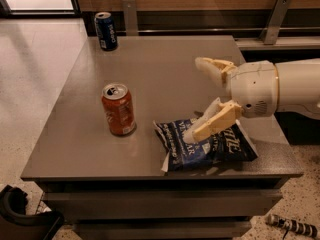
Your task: Move coke can near pepsi can
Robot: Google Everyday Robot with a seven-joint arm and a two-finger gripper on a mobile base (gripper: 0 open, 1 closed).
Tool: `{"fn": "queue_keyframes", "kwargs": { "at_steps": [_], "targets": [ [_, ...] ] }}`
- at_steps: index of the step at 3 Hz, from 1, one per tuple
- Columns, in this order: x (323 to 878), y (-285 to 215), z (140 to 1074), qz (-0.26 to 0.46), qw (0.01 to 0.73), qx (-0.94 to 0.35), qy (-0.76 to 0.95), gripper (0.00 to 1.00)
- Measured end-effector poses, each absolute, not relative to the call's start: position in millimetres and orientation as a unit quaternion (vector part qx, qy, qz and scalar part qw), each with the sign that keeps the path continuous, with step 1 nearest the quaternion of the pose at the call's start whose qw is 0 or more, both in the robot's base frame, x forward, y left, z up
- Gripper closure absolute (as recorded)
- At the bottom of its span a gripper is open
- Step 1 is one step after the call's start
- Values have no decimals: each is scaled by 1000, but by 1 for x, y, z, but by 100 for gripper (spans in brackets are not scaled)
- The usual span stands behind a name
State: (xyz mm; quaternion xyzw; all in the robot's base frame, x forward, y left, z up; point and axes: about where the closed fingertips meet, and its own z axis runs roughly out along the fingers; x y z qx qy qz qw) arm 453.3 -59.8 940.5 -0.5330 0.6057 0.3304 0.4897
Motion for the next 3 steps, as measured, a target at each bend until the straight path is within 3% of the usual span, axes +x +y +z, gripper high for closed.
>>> {"fn": "queue_keyframes", "kwargs": {
  "at_steps": [2, 3],
  "targets": [
    [456, 5, 934, 387, 518, -521, 557, 0],
    [469, 30, 917, 382, 512, -522, 565, 0]
  ]
}}
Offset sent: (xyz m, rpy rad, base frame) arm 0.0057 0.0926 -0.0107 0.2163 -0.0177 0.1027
